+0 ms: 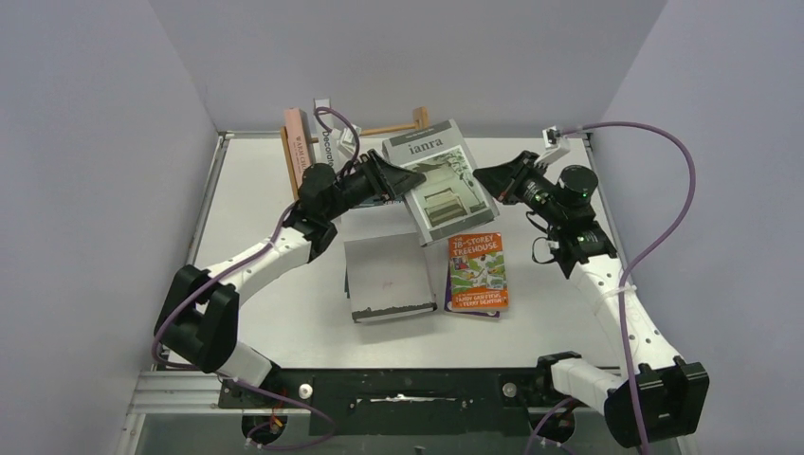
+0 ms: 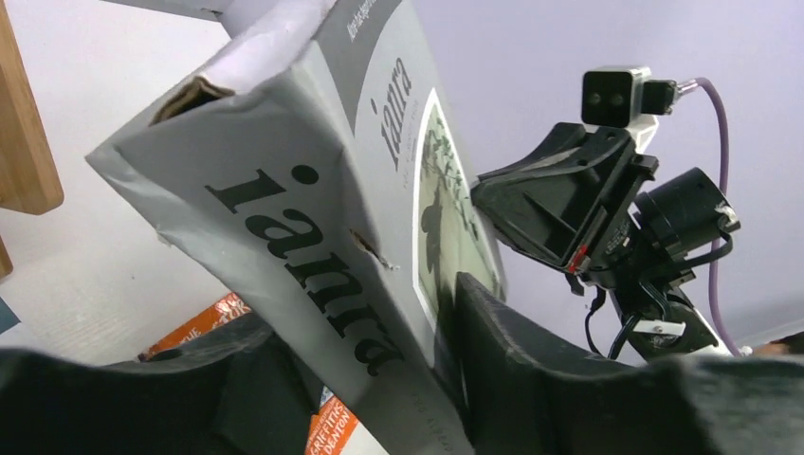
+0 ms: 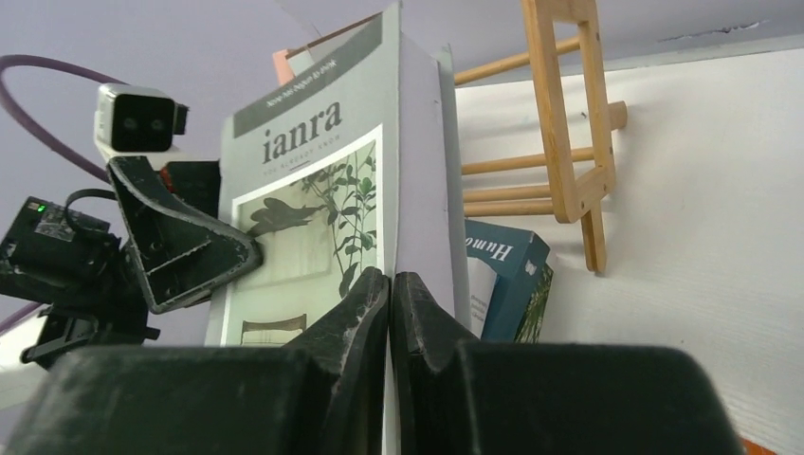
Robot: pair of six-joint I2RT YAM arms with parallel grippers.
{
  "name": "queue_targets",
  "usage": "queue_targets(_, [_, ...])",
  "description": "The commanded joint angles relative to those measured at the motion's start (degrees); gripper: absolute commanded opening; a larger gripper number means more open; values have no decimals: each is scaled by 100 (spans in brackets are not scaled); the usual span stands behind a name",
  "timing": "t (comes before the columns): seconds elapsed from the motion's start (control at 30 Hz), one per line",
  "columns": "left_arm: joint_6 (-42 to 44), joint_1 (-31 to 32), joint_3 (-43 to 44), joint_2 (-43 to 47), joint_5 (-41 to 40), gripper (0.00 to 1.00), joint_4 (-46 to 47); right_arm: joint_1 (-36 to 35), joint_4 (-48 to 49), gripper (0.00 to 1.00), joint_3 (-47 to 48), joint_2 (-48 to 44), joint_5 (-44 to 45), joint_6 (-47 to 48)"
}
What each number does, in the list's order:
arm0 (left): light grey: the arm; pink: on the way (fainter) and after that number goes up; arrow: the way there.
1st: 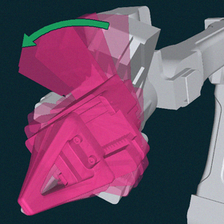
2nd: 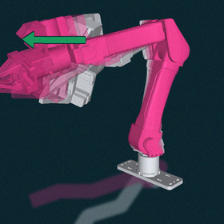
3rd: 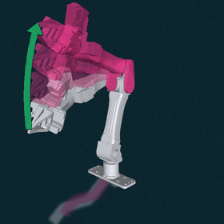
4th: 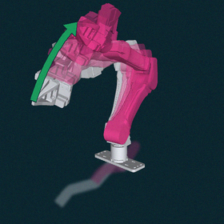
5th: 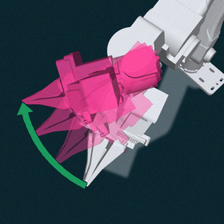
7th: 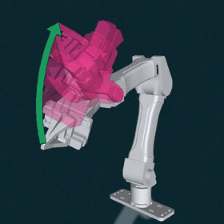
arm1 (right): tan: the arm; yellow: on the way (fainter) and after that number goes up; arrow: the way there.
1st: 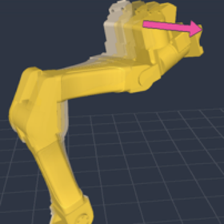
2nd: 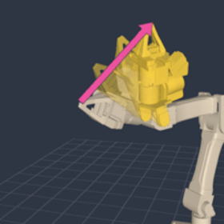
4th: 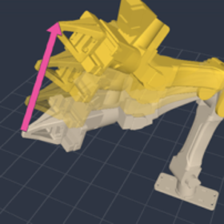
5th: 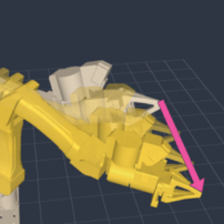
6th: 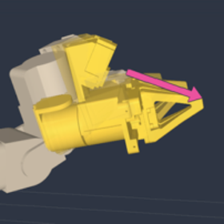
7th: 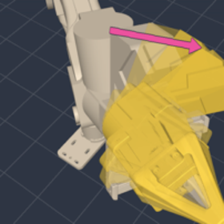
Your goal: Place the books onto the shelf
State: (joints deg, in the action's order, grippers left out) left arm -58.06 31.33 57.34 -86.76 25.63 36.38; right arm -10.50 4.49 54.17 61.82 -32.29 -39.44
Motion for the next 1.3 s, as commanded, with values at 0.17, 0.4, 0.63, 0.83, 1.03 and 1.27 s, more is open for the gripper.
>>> queue_targets(0.17, [440,74,410,483,-261,33,77,14,149,27,157,287,-12,377])
queue_targets(0.4, [1357,196,944,1112,-1319,32,-1639,473,72,58,339,253,110,489])
queue_targets(0.63, [1984,435,1741,1365,-3313,31,-3618,907,-123,60,270,-45,293,666])
queue_targets(0.83, [2713,904,2593,575,-5125,22,-4343,948,-269,60,122,-202,338,787])
queue_targets(1.03, [3100,1018,3528,-468,-6518,22,-4770,995,-320,60,-22,-335,246,806])
queue_targets(1.27, [3656,968,4273,-1218,-7441,22,-4967,1046,-294,60,-203,-373,89,756])
